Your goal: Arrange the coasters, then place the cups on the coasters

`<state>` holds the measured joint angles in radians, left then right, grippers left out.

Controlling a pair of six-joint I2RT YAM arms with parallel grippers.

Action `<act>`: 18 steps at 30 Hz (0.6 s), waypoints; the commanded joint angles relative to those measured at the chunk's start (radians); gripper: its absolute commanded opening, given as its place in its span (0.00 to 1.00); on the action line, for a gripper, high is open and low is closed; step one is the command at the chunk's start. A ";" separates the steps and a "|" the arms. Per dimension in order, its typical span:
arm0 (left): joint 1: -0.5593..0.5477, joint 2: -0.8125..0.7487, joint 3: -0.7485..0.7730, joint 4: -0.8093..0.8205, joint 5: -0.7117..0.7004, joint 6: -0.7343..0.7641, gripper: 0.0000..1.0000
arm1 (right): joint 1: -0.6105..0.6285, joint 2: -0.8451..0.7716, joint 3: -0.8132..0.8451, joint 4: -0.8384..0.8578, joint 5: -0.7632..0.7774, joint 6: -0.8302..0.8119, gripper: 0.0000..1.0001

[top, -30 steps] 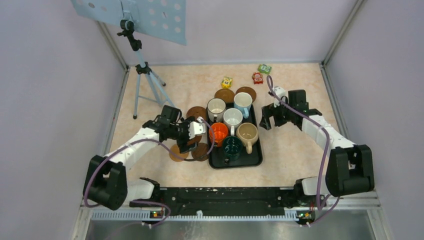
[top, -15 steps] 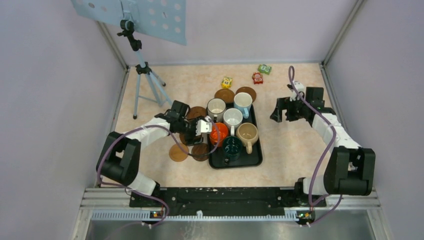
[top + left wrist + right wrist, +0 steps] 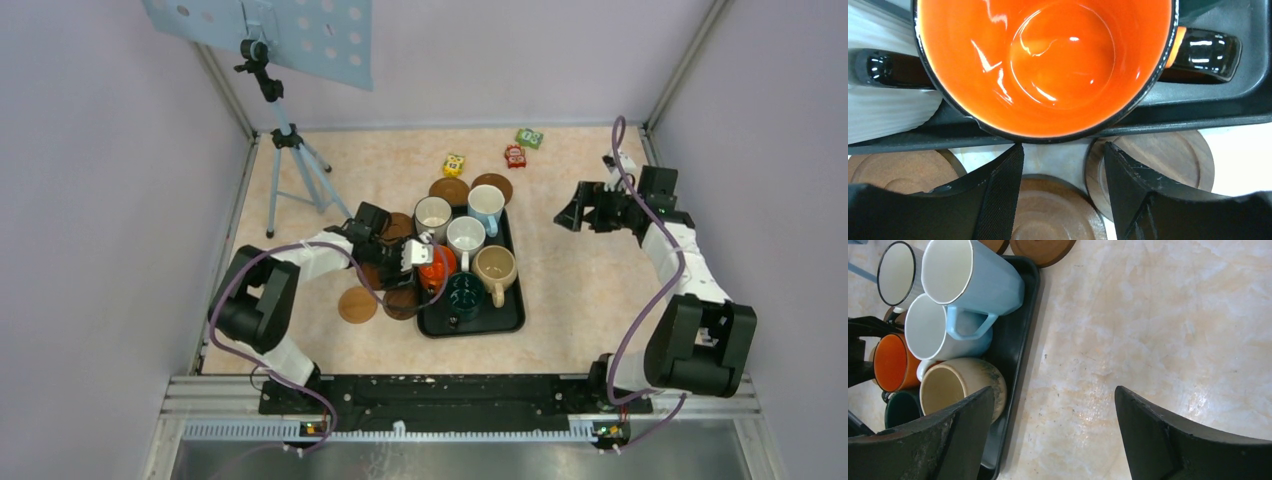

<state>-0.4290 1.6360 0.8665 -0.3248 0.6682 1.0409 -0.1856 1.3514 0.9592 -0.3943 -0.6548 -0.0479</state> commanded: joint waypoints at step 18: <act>-0.165 0.180 0.191 0.176 -0.002 -0.198 0.63 | -0.087 -0.021 0.069 -0.031 -0.094 -0.038 0.88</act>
<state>-0.5224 1.7451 0.9817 -0.2901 0.6216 0.8551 -0.2565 1.3476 0.9653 -0.4164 -0.7216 -0.0441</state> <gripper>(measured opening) 0.635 0.884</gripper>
